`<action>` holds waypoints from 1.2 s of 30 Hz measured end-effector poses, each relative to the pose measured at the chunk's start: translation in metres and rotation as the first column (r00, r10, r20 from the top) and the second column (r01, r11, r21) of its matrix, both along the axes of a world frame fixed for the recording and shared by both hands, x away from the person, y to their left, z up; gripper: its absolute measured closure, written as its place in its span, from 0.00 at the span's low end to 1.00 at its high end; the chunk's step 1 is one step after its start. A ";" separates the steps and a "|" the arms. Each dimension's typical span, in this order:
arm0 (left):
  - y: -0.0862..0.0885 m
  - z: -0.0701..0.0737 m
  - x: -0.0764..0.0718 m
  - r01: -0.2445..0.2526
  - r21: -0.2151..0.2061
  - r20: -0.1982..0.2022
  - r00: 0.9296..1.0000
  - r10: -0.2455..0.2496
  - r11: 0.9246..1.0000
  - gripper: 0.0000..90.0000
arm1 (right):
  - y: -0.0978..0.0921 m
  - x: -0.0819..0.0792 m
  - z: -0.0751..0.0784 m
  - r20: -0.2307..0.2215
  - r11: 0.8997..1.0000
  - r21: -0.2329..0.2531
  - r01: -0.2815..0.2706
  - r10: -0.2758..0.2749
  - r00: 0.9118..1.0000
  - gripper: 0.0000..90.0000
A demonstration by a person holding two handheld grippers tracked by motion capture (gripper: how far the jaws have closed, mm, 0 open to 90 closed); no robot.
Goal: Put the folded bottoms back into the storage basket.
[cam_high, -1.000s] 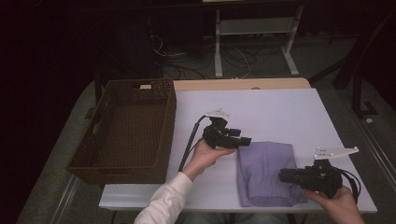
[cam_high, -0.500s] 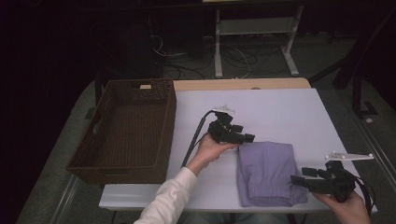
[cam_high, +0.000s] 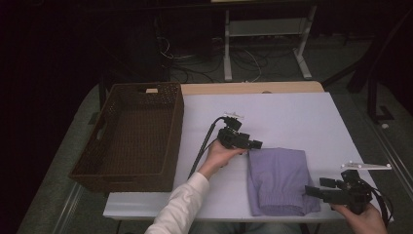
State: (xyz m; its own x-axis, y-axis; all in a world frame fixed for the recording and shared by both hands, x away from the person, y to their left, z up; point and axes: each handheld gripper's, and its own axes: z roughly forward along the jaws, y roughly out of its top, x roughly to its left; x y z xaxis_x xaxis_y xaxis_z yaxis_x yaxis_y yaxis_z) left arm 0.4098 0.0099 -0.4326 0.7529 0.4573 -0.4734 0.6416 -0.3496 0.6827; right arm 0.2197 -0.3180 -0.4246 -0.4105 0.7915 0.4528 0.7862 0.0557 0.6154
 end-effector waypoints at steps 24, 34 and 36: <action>-0.008 -0.021 -0.006 0.124 0.085 -0.081 0.990 -0.117 0.989 0.68 | 0.001 0.007 -0.015 -0.166 0.996 0.040 0.084 -0.076 0.983 0.16; -0.006 -0.014 -0.018 0.134 0.130 -0.033 0.991 -0.131 0.982 0.96 | 0.005 0.008 -0.018 -0.192 0.996 0.044 0.072 -0.062 0.979 0.21; -0.003 -0.012 -0.021 0.135 0.132 -0.027 0.991 -0.133 0.982 0.96 | 0.005 0.008 -0.018 -0.193 0.996 0.045 0.076 -0.066 0.979 0.22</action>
State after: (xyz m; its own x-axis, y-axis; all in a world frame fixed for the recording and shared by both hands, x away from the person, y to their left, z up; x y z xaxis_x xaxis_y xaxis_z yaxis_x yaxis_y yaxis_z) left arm 0.3883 0.0071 -0.4448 0.8034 0.4127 -0.4292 0.5947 -0.5200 0.6132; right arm 0.2282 -0.3131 -0.4426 -0.2561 0.7889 0.5586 0.8903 -0.0325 0.4542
